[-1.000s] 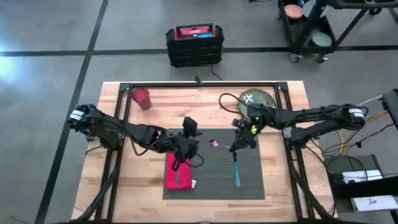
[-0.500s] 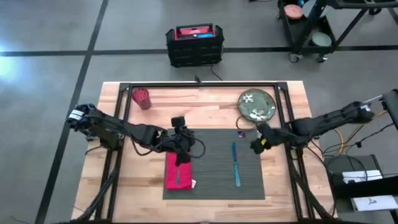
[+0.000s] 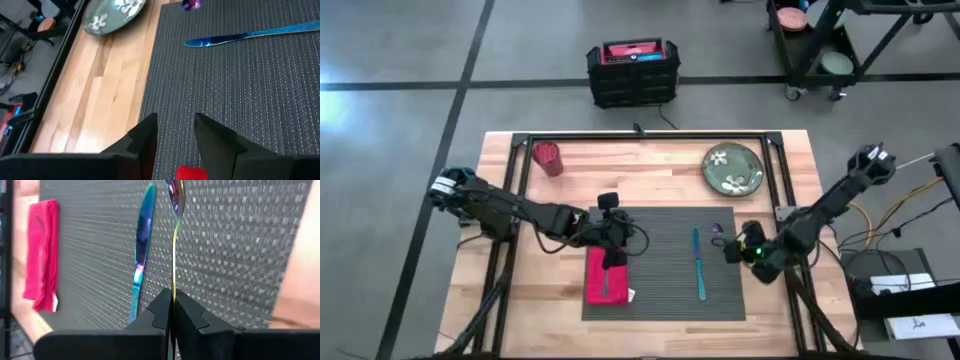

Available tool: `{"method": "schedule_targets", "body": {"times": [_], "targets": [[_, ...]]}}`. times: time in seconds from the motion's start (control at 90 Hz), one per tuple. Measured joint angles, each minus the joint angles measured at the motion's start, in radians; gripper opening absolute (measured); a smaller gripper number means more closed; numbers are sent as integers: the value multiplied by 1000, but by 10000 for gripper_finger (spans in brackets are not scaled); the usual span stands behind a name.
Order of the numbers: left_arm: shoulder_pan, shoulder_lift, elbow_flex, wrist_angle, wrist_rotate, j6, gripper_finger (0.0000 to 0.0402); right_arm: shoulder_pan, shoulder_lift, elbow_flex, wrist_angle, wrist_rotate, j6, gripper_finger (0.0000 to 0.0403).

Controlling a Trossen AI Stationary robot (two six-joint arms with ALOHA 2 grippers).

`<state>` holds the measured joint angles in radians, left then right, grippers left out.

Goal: Set table place
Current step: Put the blue spoon on the gray table mat to the right of the blue knife

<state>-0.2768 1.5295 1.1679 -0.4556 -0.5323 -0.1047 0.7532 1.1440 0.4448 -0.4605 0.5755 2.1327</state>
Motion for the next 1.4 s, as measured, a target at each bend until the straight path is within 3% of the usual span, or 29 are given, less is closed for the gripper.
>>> {"method": "schedule_targets", "body": {"times": [0.189,0.333,0.9,1.033,1.2,1.4], "targets": [[0,0,-6,8,0,-2,114,22,205,74,6,12,122,0],[0,0,-6,15,1,-12,114,26,292,124,31,22,127,0],[0,0,-6,26,1,-13,114,26,318,137,24,6,103,0],[0,0,-6,38,1,-13,114,26,351,137,34,-33,106,0],[0,0,-6,46,2,-13,114,23,397,140,94,-9,106,1],[0,0,-6,46,2,-13,114,23,405,140,111,-3,90,34]]}}
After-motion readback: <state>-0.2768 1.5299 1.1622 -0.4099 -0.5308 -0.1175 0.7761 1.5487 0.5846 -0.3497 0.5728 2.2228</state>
